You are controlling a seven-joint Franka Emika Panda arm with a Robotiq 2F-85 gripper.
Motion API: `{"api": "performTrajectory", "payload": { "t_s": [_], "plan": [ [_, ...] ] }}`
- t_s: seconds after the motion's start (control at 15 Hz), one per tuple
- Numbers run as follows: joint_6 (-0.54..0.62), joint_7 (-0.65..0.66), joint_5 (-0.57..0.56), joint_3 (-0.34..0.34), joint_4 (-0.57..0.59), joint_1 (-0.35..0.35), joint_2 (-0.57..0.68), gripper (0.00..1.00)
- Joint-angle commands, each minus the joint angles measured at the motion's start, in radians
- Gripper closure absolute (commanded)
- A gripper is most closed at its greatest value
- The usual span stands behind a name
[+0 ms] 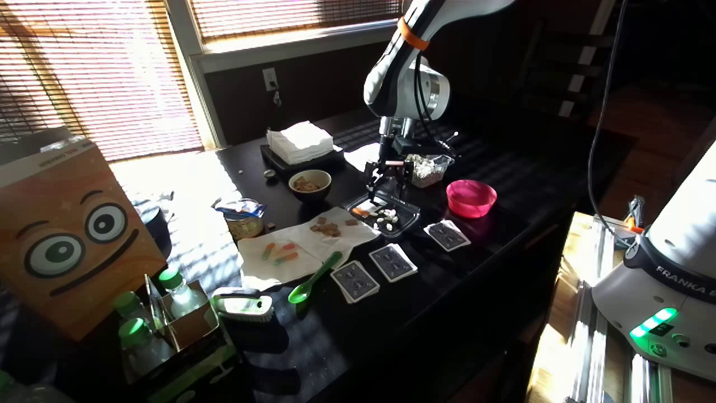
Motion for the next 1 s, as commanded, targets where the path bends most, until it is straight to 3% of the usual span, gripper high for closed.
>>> {"api": "performTrajectory", "payload": {
  "t_s": [0.0,0.2,0.53,0.6,0.87,0.93],
  "plan": [
    [-0.010,0.000,0.022,0.003,0.040,0.008,0.030,0.06],
    [-0.008,0.005,0.016,0.001,0.048,0.015,0.043,0.09],
    [-0.006,0.015,0.006,-0.007,0.054,0.020,0.053,0.27],
    [-0.006,0.016,0.005,-0.008,0.055,0.020,0.055,0.27],
    [-0.006,0.018,0.004,-0.010,0.056,0.021,0.058,0.44],
    [-0.006,0.019,0.004,-0.011,0.056,0.021,0.059,0.43]
  ]
}}
